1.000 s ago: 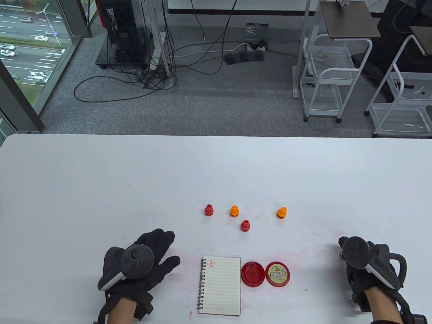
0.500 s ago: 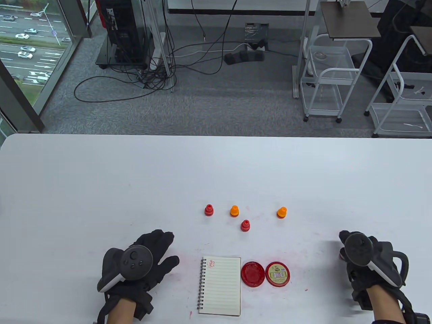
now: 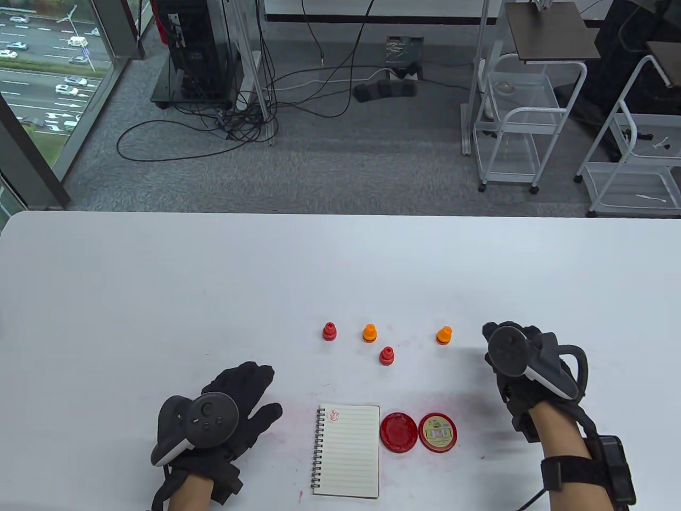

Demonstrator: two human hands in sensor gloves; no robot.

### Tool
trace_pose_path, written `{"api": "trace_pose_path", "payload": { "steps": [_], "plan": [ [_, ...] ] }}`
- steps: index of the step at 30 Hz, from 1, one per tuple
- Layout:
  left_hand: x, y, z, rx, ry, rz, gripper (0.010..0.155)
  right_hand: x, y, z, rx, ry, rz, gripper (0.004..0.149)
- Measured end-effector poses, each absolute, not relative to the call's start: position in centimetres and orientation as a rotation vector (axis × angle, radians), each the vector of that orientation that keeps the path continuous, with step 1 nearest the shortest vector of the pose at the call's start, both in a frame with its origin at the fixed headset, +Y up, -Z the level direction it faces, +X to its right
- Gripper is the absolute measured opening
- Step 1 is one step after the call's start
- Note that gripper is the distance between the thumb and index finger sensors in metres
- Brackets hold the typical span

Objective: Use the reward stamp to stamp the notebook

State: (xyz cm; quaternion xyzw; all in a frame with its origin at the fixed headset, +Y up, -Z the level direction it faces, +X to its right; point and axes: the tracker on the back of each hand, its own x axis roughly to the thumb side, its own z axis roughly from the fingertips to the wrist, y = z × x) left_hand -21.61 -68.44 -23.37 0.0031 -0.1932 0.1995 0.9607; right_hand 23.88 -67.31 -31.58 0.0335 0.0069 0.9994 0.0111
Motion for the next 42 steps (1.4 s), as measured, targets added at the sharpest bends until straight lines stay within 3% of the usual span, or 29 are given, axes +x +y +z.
{"api": "trace_pose_path", "payload": {
  "steps": [14,23,29,35,42],
  "plan": [
    [-21.2,-68.6,-23.6,-0.024,-0.401,0.389,0.076,19.2,-69.8,-36.6,0.209,0.13,3.115,0.055],
    [-21.5,-68.6,-23.7,-0.033,-0.387,0.398,0.076,17.8,-72.2,-38.9,0.104,0.284,3.211,0.058],
    [-21.6,-68.7,-23.7,-0.04,-0.375,0.396,0.075,17.7,-72.9,-39.1,0.126,0.183,3.158,0.048],
    [-21.6,-68.9,-23.7,-0.057,-0.371,0.391,0.075,17.6,-70.6,-37.6,0.21,0.08,3.129,0.049],
    [-21.1,-69.3,-23.5,-0.071,-0.382,0.406,0.075,17.7,-66.5,-33.4,0.285,-0.094,2.974,0.049]
  ]
}}
